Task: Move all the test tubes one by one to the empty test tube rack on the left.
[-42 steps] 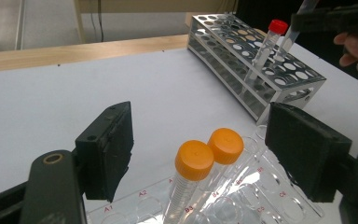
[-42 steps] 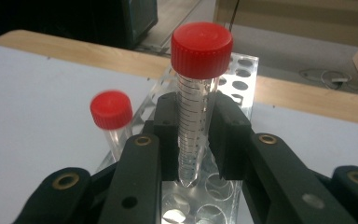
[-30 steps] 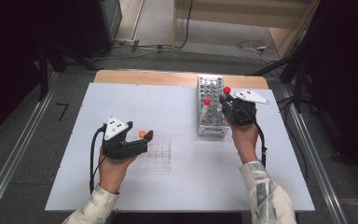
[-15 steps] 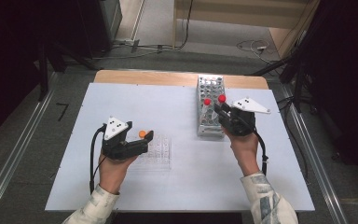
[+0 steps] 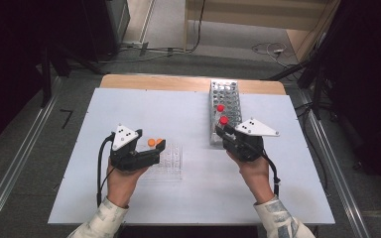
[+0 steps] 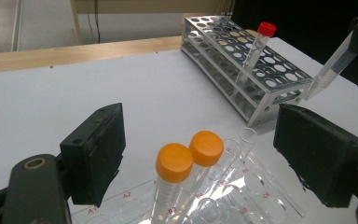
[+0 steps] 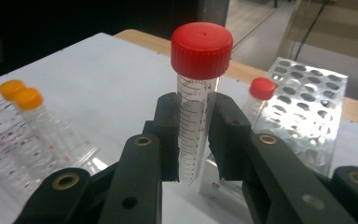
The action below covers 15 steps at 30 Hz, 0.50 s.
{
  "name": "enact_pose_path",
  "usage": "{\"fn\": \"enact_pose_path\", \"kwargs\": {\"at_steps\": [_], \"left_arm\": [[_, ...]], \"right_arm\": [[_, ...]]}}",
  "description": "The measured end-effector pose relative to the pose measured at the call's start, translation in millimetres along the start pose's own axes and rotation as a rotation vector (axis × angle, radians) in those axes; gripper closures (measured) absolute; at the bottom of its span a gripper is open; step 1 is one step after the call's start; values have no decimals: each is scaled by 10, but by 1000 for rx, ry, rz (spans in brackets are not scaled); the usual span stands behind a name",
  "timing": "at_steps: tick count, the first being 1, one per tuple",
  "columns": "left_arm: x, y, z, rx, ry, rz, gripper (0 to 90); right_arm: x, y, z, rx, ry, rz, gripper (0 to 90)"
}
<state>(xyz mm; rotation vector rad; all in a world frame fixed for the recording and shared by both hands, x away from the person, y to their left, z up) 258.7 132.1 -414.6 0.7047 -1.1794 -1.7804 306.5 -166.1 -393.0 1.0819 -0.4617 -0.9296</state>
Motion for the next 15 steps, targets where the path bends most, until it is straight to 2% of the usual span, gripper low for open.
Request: {"fn": "enact_pose_path", "kwargs": {"at_steps": [5, 11, 15], "left_arm": [[49, 28, 22, 10, -29, 9, 167], [157, 68, 47, 22, -61, -11, 168], [272, 118, 71, 42, -118, -4, 169]], "right_arm": [[-65, -133, 8, -24, 31, 6, 710], [-183, -243, 38, -46, 69, 29, 710], [-276, -288, 71, -58, 107, 40, 710]]}}
Point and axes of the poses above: each handheld gripper's, and its own axes: z roughly backward along the jaws, y roughly out of its top, x roughly to its right, the point moved 1 cm from there along -z, roughly forward along the jaws, and after that the axes turned 9 degrees about -z, right-handed, at the moved point
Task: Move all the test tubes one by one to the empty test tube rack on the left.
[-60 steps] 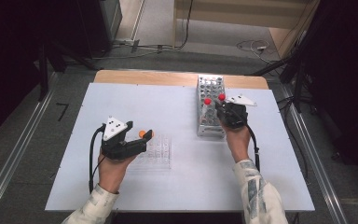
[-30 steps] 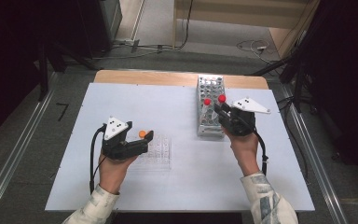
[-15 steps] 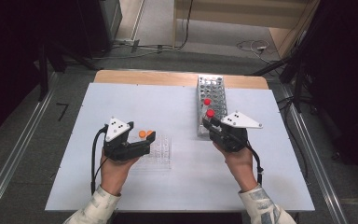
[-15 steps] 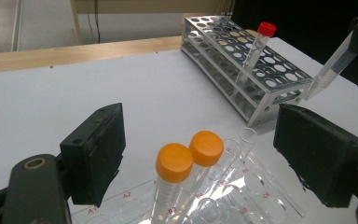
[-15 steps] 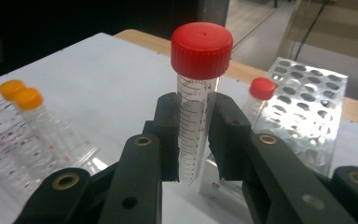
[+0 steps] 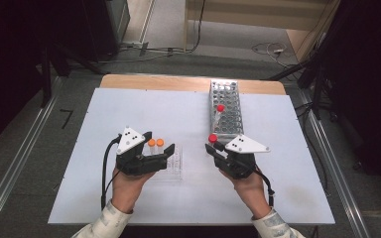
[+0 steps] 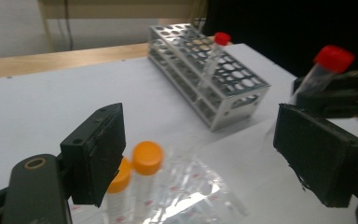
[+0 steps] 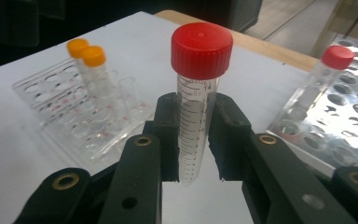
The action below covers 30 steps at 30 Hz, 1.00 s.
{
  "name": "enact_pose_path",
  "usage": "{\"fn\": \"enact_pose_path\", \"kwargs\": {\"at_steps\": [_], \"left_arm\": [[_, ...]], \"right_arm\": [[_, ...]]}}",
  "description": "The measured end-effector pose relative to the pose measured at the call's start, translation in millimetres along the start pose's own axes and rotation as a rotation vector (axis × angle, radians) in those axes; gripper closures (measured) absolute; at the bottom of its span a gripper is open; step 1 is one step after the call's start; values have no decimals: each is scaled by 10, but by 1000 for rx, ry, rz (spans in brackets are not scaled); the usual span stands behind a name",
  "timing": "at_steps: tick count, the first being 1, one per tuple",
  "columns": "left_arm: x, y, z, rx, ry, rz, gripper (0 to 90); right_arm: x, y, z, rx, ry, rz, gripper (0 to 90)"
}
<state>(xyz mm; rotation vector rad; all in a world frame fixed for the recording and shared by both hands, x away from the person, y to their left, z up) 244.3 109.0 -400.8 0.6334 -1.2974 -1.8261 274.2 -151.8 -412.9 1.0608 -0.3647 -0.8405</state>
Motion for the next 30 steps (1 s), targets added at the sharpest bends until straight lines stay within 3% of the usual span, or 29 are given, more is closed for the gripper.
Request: {"fn": "enact_pose_path", "kwargs": {"at_steps": [6, 11, 22, 30], "left_arm": [[276, 70, -17, 24, -83, -61, 213], [431, 52, -95, -2, -146, -91, 283], [527, 36, -113, -3, -239, -143, 558], [552, 22, -124, -13, -236, -172, 674]], "right_arm": [[-107, -96, 0, -46, 38, 18, 710], [-205, -158, 3, -70, 74, 33, 710], [-434, -166, 10, -90, 151, 74, 710], [-460, -174, 4, -95, 168, 68, 709]]}}
Point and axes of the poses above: each handheld gripper's, and its own axes: z roughly backward along the jaws, y roughly out of its top, x roughly to its right, the point moved 1 cm from there along -z, roughly forward along the jaws, and after that the axes turned 9 degrees about -z, right-handed, at the moved point
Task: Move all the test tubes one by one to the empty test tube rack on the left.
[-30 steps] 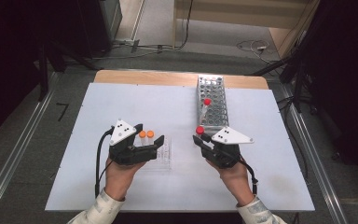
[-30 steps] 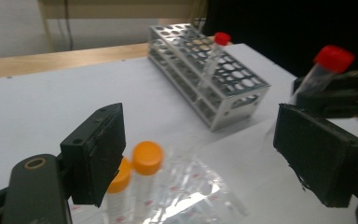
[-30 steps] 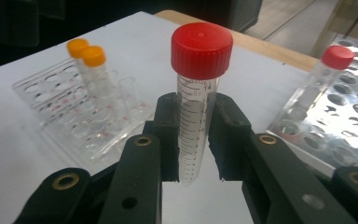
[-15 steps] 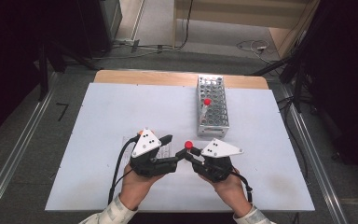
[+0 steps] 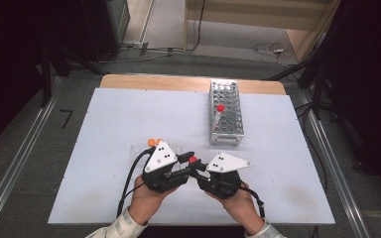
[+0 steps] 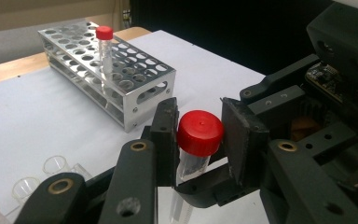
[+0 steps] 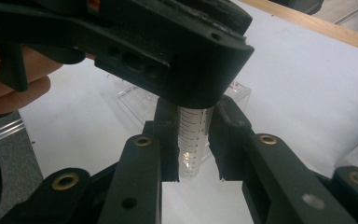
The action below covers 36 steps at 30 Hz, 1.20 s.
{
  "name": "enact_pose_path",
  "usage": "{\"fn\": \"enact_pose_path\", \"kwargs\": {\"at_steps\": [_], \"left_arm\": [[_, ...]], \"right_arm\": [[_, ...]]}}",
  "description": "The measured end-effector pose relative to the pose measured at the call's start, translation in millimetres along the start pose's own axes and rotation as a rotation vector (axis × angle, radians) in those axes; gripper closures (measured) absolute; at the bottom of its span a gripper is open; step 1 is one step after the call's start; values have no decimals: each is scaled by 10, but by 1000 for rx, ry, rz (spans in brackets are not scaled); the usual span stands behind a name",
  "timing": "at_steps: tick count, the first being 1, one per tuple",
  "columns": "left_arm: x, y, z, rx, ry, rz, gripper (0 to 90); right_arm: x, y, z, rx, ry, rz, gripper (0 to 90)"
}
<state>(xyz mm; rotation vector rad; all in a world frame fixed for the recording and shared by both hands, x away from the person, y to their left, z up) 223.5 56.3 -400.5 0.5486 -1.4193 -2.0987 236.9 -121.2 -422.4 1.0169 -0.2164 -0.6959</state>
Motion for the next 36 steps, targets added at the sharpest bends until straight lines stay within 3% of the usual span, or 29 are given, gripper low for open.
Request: {"fn": "enact_pose_path", "kwargs": {"at_steps": [8, 15, 21, 29, 36], "left_arm": [[-10, 4, 25, 3, 8, -1, 696], [-74, 40, 117, 22, 22, 7, 698], [-174, 48, 206, 29, 45, 30, 699], [-348, 73, 370, 45, 81, 63, 699], [-538, 73, 528, 58, 140, 92, 699]], "right_arm": [[-3, -1, 8, 4, 9, -4, 698], [-7, 29, 31, 4, 49, -3, 499], [18, 41, 48, 8, 48, -7, 439], [65, 45, 60, 9, 38, -21, 429], [85, 44, 70, 9, 31, -28, 430]]}}
Point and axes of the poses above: each handheld gripper's, and its own axes: z roughly backward along the jaws, y roughly out of its top, x roughly to its right, the point moved 1 cm from there along -z, roughly forward along the jaws, and after that the axes turned 9 degrees about -z, right-handed, at the moved point
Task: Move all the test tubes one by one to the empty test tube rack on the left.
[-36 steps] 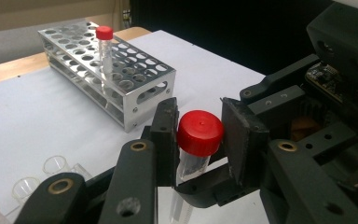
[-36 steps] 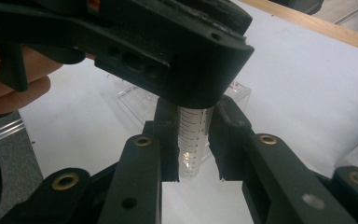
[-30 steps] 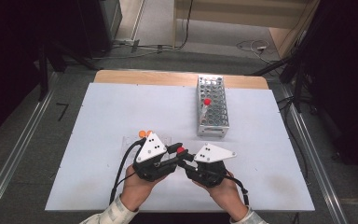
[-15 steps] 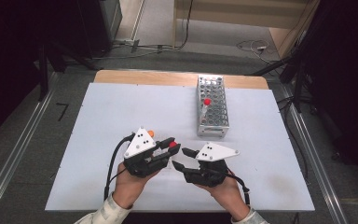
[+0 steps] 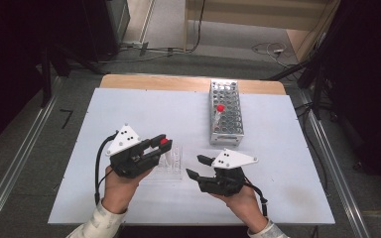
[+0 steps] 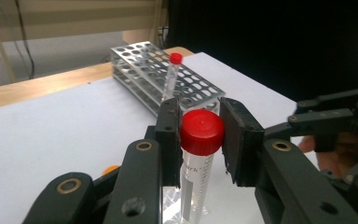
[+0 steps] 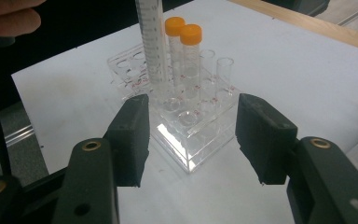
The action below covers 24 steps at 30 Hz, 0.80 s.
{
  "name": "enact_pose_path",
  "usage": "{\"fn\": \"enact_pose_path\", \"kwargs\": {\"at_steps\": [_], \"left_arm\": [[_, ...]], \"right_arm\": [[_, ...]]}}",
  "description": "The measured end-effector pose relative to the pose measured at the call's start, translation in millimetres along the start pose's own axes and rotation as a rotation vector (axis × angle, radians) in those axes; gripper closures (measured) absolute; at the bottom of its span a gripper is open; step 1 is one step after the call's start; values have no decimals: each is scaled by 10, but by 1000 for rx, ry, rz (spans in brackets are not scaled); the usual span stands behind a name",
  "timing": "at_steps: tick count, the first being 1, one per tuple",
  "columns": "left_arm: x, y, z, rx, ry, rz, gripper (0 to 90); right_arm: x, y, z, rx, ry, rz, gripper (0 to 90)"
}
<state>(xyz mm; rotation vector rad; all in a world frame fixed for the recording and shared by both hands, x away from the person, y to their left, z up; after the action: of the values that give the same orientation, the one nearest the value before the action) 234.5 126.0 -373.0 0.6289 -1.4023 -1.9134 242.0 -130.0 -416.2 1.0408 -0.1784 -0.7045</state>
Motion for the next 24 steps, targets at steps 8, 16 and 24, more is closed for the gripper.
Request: {"fn": "enact_pose_path", "kwargs": {"at_steps": [8, 16, 24], "left_arm": [[-241, -20, 113, -5, 98, 17, 699], [-408, -75, 142, -12, 188, 13, 699], [-487, -153, 91, -20, 230, 10, 698]], "right_arm": [[17, 0, 5, 1, -2, -2, 429], [33, 2, 16, 6, -4, -5, 430], [50, -3, 20, 4, -9, -9, 430]]}}
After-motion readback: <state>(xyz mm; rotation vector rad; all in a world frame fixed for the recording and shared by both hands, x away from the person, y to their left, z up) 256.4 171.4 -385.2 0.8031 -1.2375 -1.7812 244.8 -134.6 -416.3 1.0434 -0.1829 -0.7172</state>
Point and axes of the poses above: each handheld gripper's, and its own axes: z roughly backward along the jaws, y roughly out of its top, x roughly to its right, the point moved 1 cm from there along -z, roughly forward along the jaws, and after that the axes turned 9 degrees about -z, right-handed, at the moved point
